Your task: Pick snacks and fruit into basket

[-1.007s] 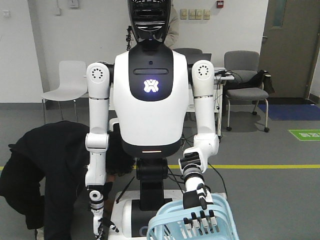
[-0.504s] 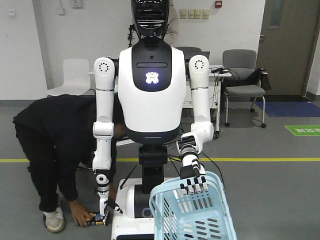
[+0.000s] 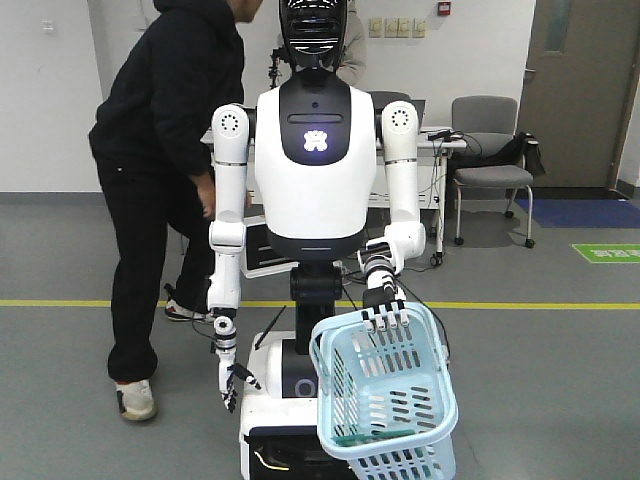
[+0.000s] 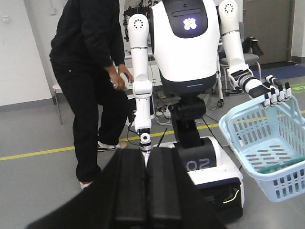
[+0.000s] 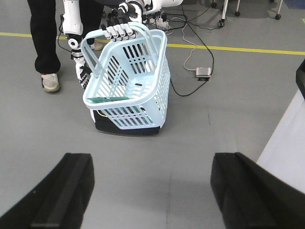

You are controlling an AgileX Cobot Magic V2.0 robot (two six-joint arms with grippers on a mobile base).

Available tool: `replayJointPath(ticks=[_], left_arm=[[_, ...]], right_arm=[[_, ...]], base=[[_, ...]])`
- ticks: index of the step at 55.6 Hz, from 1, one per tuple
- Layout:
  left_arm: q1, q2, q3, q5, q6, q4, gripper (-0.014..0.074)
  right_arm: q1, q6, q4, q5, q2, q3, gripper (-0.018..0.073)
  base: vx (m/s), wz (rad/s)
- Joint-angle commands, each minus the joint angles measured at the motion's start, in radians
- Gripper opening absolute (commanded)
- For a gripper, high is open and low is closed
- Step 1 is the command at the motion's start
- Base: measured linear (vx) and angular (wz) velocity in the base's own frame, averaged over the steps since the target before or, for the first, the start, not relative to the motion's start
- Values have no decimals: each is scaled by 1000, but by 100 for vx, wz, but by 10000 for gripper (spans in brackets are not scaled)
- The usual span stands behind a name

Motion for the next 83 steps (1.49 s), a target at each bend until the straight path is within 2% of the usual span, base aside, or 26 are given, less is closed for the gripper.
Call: replayJointPath(ticks=[1,39,83], left_arm=[[-1,4,-25,-81,-6,-1,-8],[-1,4,-25,-81,-6,-1,-8],[-1,4,-25,-82,-6,-1,-8]], right_arm=[[-6,-8,-3,-82,3,-29,564],[-6,-8,-3,-52,3,-29,564],[-1,-8,-3,-53,1,-29,564]], base=[[-26,4],[-21,6],[-5,30]])
